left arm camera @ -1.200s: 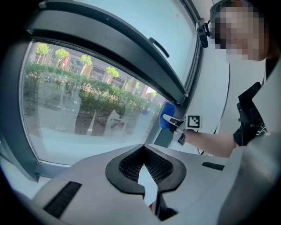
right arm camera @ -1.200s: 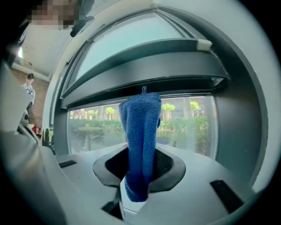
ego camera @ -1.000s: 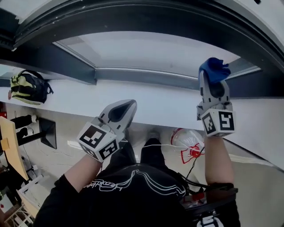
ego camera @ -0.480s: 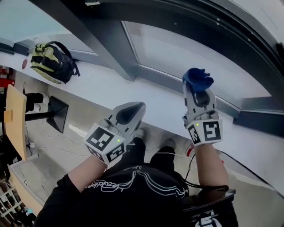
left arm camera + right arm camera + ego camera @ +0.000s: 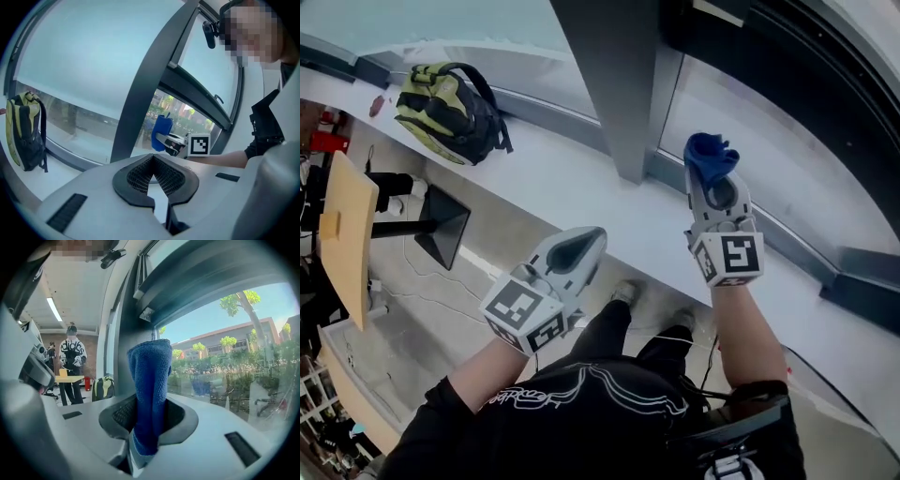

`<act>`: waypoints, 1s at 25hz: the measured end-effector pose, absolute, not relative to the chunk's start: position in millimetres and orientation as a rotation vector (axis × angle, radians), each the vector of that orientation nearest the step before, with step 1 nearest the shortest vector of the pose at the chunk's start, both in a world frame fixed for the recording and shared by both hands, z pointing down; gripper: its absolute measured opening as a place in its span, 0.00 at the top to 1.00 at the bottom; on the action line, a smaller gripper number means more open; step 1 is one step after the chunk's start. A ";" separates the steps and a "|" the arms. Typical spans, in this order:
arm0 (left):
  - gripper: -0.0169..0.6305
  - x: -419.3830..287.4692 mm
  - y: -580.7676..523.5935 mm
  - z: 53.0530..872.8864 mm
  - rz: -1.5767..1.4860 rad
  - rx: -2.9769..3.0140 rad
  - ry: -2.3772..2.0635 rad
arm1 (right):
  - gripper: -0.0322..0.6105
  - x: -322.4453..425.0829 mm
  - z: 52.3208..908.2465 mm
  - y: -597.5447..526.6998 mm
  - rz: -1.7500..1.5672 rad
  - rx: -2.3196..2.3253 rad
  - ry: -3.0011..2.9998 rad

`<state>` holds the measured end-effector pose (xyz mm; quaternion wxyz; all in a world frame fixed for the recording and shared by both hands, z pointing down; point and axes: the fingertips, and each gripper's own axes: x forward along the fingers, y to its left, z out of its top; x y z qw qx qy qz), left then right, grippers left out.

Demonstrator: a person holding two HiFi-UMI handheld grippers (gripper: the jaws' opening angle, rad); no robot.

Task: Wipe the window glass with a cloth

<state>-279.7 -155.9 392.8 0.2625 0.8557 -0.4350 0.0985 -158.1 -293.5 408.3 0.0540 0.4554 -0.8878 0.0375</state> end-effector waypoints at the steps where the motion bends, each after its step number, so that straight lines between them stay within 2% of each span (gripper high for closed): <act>1: 0.97 -288.2 -156.5 395.1 0.273 2.308 -1.183 | 0.81 -164.3 412.8 -302.0 0.114 1.389 -2.693; 10: 0.97 -323.0 -166.2 411.5 0.276 2.279 -1.202 | 0.81 -184.8 442.9 -359.7 0.108 1.419 -2.622; 19: 0.97 -301.6 -178.0 417.5 0.293 2.299 -1.176 | 0.81 -171.5 452.2 -364.0 0.120 1.403 -2.615; 25: 0.97 -270.5 -180.6 417.3 0.304 2.310 -1.156 | 0.81 -121.7 452.4 -350.8 0.118 1.451 -2.576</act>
